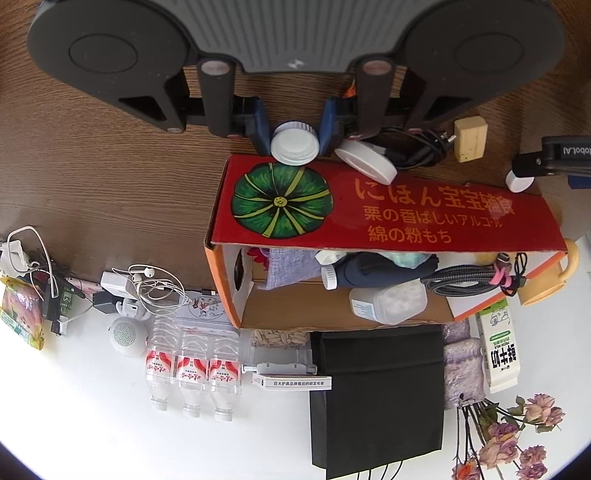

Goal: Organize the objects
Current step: 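Grasp a white cap with the right tool while the left tool grasps another white cap, then carry both white caps into the red box and open both tools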

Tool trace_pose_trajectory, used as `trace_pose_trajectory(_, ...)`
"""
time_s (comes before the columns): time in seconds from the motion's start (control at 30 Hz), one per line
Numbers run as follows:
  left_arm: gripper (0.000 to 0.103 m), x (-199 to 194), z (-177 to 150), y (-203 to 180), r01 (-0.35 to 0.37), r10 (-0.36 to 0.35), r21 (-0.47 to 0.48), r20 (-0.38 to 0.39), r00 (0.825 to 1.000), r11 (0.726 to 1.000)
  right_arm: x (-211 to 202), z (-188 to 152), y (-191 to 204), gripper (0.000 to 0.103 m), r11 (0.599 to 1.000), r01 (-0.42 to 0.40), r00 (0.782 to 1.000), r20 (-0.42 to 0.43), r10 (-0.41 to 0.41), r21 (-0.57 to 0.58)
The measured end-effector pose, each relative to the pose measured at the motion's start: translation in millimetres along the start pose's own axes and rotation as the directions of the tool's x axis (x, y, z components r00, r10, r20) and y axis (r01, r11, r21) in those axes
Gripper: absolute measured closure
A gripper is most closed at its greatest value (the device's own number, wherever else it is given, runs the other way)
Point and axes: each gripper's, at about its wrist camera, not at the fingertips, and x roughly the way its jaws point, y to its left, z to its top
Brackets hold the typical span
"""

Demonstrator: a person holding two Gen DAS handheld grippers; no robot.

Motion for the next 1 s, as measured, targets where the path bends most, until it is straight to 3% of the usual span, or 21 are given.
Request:
trace_pose_trajectory(0.47,0.001,3.4,2.9,-0.9,0.012,-0.012,0.010,0.001,1.000,1.000,1.1,-0.5,2.1,0.075,1.000,-0.004,1.000,0.000,0.004,-0.012)
trace_pose_trajectory(0.53,0.014,0.8,2.7,-1.7,0.016,-0.017,0.015,0.017,1.000,1.000,1.3,-0.5,2.1,0.075,1.000,-0.003,1.000,0.000,0.003,-0.013)
trace_pose_trajectory(0.6,0.047,-4.0,1.6,-4.6,0.031,-0.032,0.028,0.043,0.999,0.999,1.1,-0.5,1.8,0.075,1.000,-0.004,1.000,0.000,0.004,-0.012)
trace_pose_trajectory(0.63,0.055,-6.1,0.8,-6.3,0.041,-0.042,0.036,0.049,0.998,0.999,1.1,-0.5,2.0,0.075,1.000,-0.005,1.000,0.000,0.005,-0.012)
trace_pose_trajectory(0.67,0.074,-7.8,0.3,-7.8,0.054,-0.056,0.040,0.053,0.997,0.998,1.0,-0.5,2.2,0.075,1.000,-0.005,1.000,0.000,0.005,-0.012)
trace_pose_trajectory(1.0,0.076,-16.3,-1.2,-4.7,0.114,-0.115,0.007,0.079,0.990,0.993,-4.1,-2.0,0.0,0.076,1.000,-0.011,1.000,0.020,0.011,0.006)
